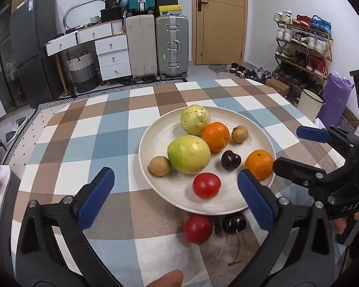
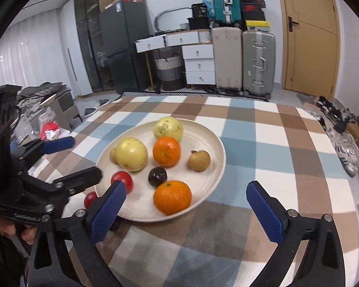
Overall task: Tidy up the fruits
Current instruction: 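Withdraw both tools, moving the right tool to another dark plum and the left toward a red tomato, then close the right gripper on the dark plum while the left gripper closes on the red tomato, then carry the tomato and plum over the plate and lower them onto it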
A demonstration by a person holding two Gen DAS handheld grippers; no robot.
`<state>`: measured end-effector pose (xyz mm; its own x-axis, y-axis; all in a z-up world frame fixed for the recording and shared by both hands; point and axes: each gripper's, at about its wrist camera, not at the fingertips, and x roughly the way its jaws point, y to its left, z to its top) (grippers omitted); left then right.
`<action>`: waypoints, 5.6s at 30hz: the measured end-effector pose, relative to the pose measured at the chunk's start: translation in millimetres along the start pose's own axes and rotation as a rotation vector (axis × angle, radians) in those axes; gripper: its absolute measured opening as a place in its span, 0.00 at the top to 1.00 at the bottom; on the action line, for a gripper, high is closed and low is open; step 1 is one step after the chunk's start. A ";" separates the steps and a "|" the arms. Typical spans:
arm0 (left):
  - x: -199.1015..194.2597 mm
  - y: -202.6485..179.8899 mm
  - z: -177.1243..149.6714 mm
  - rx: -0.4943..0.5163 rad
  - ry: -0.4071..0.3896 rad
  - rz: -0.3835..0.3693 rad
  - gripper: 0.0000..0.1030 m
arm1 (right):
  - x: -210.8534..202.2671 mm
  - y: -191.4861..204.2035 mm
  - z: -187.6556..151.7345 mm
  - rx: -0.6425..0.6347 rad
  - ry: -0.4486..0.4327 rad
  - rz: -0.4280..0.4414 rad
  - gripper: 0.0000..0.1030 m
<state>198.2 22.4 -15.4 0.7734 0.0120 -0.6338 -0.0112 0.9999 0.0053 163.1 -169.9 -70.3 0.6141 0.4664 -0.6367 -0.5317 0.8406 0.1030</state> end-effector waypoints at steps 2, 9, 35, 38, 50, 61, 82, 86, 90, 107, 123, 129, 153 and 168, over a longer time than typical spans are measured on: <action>-6.1 0.6 -3.1 -0.004 0.003 0.003 0.00 | -0.9 -2.5 -2.8 0.016 0.020 -0.006 0.01; -30.5 9.9 -16.9 -0.025 0.005 0.023 0.00 | -17.9 -2.3 -9.9 0.064 0.041 -0.013 0.01; -52.9 30.3 -60.7 -0.048 0.076 0.027 0.00 | -8.5 44.0 -41.0 0.104 0.162 -0.015 0.01; -47.7 37.5 -62.0 -0.063 0.089 0.037 0.00 | -0.9 47.0 -40.7 0.099 0.182 -0.032 0.01; -40.9 62.8 -64.5 -0.144 0.096 0.047 0.00 | 30.1 65.5 -37.3 0.102 0.229 -0.047 0.01; -32.5 59.5 -66.4 -0.145 0.125 0.044 0.00 | 36.5 71.1 -40.5 0.012 0.248 -0.120 0.01; -29.0 58.2 -67.6 -0.145 0.130 0.034 0.00 | 32.0 92.7 -39.7 -0.034 0.228 -0.047 0.44; -29.2 56.0 -67.1 -0.138 0.127 0.032 0.00 | 31.7 95.8 -39.2 -0.044 0.226 -0.019 0.58; -28.6 55.0 -67.4 -0.137 0.128 0.030 0.00 | 29.4 97.0 -40.3 -0.048 0.227 0.021 0.73; -14.7 27.6 -63.8 -0.117 0.164 -0.024 0.00 | -16.4 60.9 -41.1 -0.016 0.093 0.133 0.73; 20.3 -3.7 -47.5 -0.051 0.219 -0.096 0.32 | -31.3 22.5 -41.2 0.026 0.068 0.120 0.73; 19.0 -10.1 -46.0 -0.021 0.205 -0.097 0.61 | -30.9 19.1 -41.8 0.039 0.070 0.132 0.73; -40.1 5.0 -29.6 -0.064 0.023 -0.120 0.75 | -43.0 26.3 -31.3 0.012 0.001 0.147 0.73; -44.1 -0.4 0.6 -0.058 -0.033 -0.107 0.75 | -56.4 13.5 3.8 -0.050 -0.044 0.100 0.73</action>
<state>164.5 21.5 13.0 0.7926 -0.0935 -0.6026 0.0365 0.9937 -0.1062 123.6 -183.8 -30.1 0.5809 0.5594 -0.5913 -0.6192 0.7752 0.1251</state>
